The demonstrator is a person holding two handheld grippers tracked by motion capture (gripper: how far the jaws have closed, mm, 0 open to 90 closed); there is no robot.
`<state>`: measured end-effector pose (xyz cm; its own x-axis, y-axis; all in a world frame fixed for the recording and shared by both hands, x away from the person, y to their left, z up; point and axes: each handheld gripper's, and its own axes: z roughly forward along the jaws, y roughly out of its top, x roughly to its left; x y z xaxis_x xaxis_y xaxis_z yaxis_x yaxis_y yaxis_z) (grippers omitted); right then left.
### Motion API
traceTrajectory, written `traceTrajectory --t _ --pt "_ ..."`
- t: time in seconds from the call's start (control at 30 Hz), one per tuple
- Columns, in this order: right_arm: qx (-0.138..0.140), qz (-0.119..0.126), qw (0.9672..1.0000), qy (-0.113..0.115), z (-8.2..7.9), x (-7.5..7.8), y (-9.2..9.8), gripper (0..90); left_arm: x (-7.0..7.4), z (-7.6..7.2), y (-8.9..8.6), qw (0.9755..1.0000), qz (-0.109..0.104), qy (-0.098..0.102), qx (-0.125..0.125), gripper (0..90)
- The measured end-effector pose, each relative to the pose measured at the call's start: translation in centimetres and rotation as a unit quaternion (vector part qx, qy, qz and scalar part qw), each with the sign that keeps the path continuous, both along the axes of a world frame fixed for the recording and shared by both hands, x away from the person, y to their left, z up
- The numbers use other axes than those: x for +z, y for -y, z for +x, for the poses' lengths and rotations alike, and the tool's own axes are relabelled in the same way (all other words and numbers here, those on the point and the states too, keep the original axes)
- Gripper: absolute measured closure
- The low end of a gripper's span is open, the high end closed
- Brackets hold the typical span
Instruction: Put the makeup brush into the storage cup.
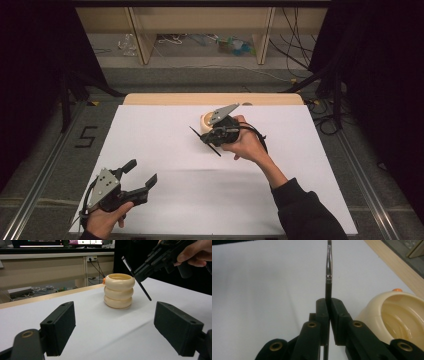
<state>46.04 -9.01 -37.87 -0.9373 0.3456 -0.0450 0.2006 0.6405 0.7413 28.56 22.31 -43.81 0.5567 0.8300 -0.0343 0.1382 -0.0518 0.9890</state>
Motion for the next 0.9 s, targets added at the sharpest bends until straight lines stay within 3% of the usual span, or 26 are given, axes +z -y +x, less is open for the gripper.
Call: traceTrajectory --t 0.53,0.63,0.87,0.9 --pt "-0.02 0.072 0.9972 0.009 0.3 0.8 1.3 85.6 0.0 0.0 0.0 1.0 0.002 0.003 -0.001 17.3" --pt "-0.033 0.089 0.9952 0.024 0.3 1.0 1.5 85.5 0.0 0.1 0.0 1.0 0.003 0.003 -0.002 17.3" --pt "-0.053 0.121 0.9907 0.031 0.7 1.3 2.2 85.5 0.0 0.1 0.0 1.0 0.002 0.002 -0.001 17.2" --pt "-0.059 0.128 0.9891 0.043 0.7 1.2 2.3 85.5 0.0 0.1 0.0 1.0 0.002 0.003 -0.002 17.3"
